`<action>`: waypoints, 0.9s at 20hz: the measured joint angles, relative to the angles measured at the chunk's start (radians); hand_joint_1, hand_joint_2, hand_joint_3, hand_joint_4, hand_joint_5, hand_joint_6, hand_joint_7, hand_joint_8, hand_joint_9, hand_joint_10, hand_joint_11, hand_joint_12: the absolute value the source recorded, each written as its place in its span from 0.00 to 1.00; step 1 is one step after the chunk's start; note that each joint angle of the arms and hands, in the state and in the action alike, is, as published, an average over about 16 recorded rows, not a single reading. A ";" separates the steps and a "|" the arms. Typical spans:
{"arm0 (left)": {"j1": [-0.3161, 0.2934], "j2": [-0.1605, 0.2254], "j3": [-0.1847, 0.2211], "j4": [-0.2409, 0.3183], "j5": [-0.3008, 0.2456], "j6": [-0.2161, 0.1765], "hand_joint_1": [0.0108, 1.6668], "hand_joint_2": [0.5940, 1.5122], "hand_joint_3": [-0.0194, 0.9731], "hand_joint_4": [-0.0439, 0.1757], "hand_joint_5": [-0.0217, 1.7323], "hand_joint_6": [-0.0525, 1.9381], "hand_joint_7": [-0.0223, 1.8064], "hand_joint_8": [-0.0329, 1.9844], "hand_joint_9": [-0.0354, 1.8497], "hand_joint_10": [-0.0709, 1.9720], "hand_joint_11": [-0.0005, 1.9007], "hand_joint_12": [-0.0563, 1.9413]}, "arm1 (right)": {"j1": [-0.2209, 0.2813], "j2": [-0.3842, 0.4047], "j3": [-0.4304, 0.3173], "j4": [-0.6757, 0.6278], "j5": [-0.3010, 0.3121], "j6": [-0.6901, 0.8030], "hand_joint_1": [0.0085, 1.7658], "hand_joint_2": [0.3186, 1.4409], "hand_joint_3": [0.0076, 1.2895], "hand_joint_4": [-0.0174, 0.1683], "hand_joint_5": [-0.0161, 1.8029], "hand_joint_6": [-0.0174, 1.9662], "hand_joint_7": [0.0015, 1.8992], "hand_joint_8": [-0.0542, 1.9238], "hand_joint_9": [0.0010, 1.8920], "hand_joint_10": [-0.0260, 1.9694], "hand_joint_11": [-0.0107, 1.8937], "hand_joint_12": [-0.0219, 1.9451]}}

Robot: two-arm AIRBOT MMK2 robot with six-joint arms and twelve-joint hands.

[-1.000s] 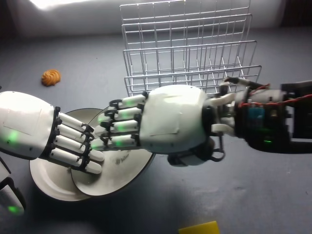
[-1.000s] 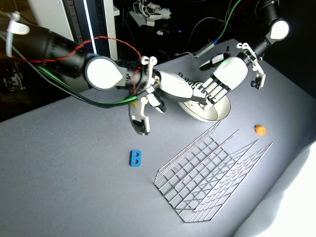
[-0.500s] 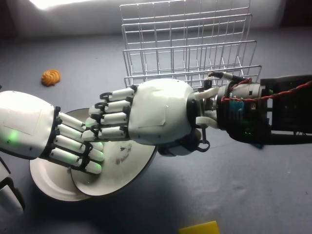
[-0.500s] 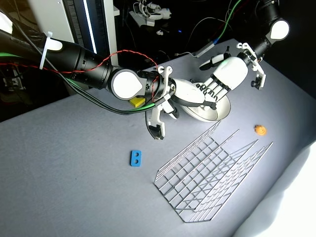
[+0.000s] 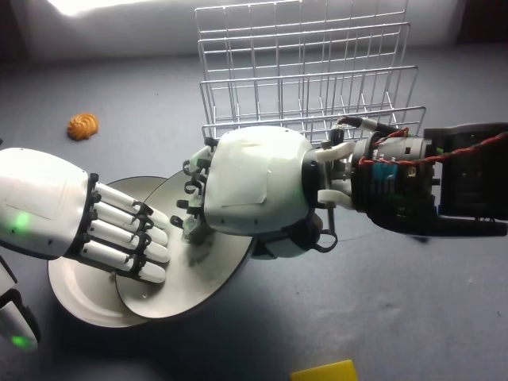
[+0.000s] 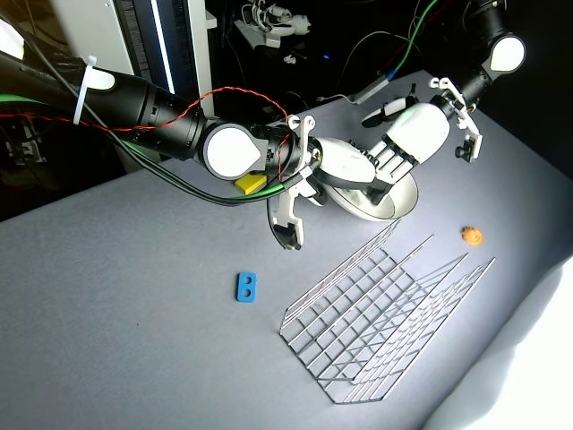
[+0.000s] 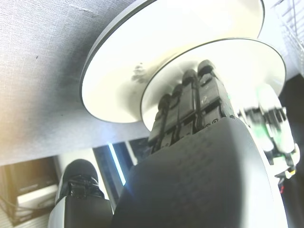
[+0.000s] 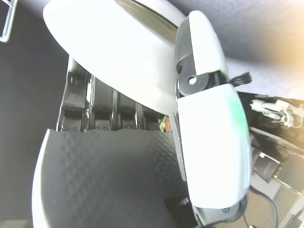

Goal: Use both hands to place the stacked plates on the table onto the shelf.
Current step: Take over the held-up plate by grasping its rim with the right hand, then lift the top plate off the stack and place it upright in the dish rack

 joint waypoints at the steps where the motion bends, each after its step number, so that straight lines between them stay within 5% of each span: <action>1: 0.000 0.000 0.001 0.000 0.000 -0.001 0.00 0.50 0.04 0.21 0.01 0.02 0.01 0.01 0.03 0.04 0.01 0.03 | -0.001 0.000 0.000 0.005 0.005 -0.005 0.66 0.63 0.01 0.07 0.33 0.15 0.33 0.15 0.38 0.06 0.26 0.57; 9: -0.021 0.002 0.018 -0.018 -0.001 -0.010 0.00 0.51 0.04 0.22 0.02 0.02 0.01 0.01 0.03 0.04 0.01 0.03 | -0.006 -0.003 0.001 0.033 0.048 -0.034 0.65 0.59 0.01 0.02 0.45 0.33 0.50 0.30 0.62 0.05 0.48 0.53; 18: -0.068 0.020 0.083 -0.057 -0.002 -0.051 0.00 0.52 0.04 0.21 0.02 0.03 0.02 0.01 0.03 0.04 0.01 0.03 | 0.005 0.007 -0.020 0.044 0.048 -0.025 0.65 0.57 0.00 0.04 0.47 0.41 0.53 0.38 0.68 0.04 0.51 0.54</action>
